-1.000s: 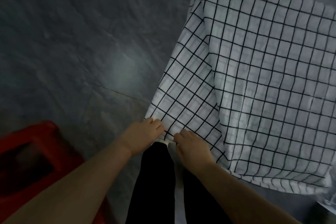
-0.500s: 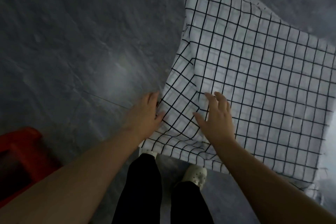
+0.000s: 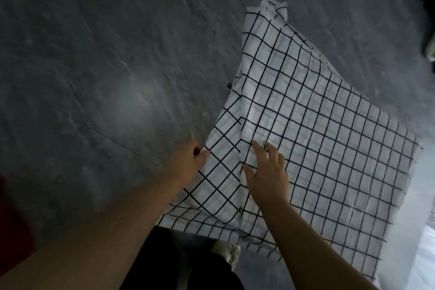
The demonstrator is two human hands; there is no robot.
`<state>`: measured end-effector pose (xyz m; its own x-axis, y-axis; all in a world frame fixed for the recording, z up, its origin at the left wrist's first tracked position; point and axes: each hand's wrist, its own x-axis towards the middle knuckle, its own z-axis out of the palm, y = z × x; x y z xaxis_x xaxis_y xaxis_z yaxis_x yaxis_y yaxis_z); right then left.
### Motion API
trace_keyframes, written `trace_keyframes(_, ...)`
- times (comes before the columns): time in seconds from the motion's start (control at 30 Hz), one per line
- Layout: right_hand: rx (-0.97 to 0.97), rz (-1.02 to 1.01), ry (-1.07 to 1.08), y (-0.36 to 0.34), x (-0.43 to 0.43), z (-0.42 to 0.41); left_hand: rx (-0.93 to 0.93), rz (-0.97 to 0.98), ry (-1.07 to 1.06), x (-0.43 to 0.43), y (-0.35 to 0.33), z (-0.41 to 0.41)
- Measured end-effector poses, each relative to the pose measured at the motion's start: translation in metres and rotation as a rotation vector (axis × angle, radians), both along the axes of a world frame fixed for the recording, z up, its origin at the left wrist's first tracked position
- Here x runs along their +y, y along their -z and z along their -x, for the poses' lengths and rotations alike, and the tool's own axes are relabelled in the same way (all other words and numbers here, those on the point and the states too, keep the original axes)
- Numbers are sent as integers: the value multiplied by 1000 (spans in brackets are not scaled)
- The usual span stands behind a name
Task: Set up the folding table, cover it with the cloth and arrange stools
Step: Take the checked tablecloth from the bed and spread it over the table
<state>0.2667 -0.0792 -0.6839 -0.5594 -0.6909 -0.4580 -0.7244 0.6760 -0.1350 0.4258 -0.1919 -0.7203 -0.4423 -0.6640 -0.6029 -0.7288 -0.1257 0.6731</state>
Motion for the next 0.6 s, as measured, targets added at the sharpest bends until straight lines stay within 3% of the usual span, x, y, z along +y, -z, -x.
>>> trace_keyframes(0.17,31,54,-23,4,5,5,61,-143,-252,5,3,2)
trace_keyframes(0.33,-44,276,58,7,0,36,23,-189,-439,13,0,6)
trace_keyframes(0.5,-5,-3,-98,15,-11,85,-2,-90,-472,18,-17,12)
trace_keyframes(0.6,18,-64,-169,20,-8,100,-35,-13,-473,20,-22,11)
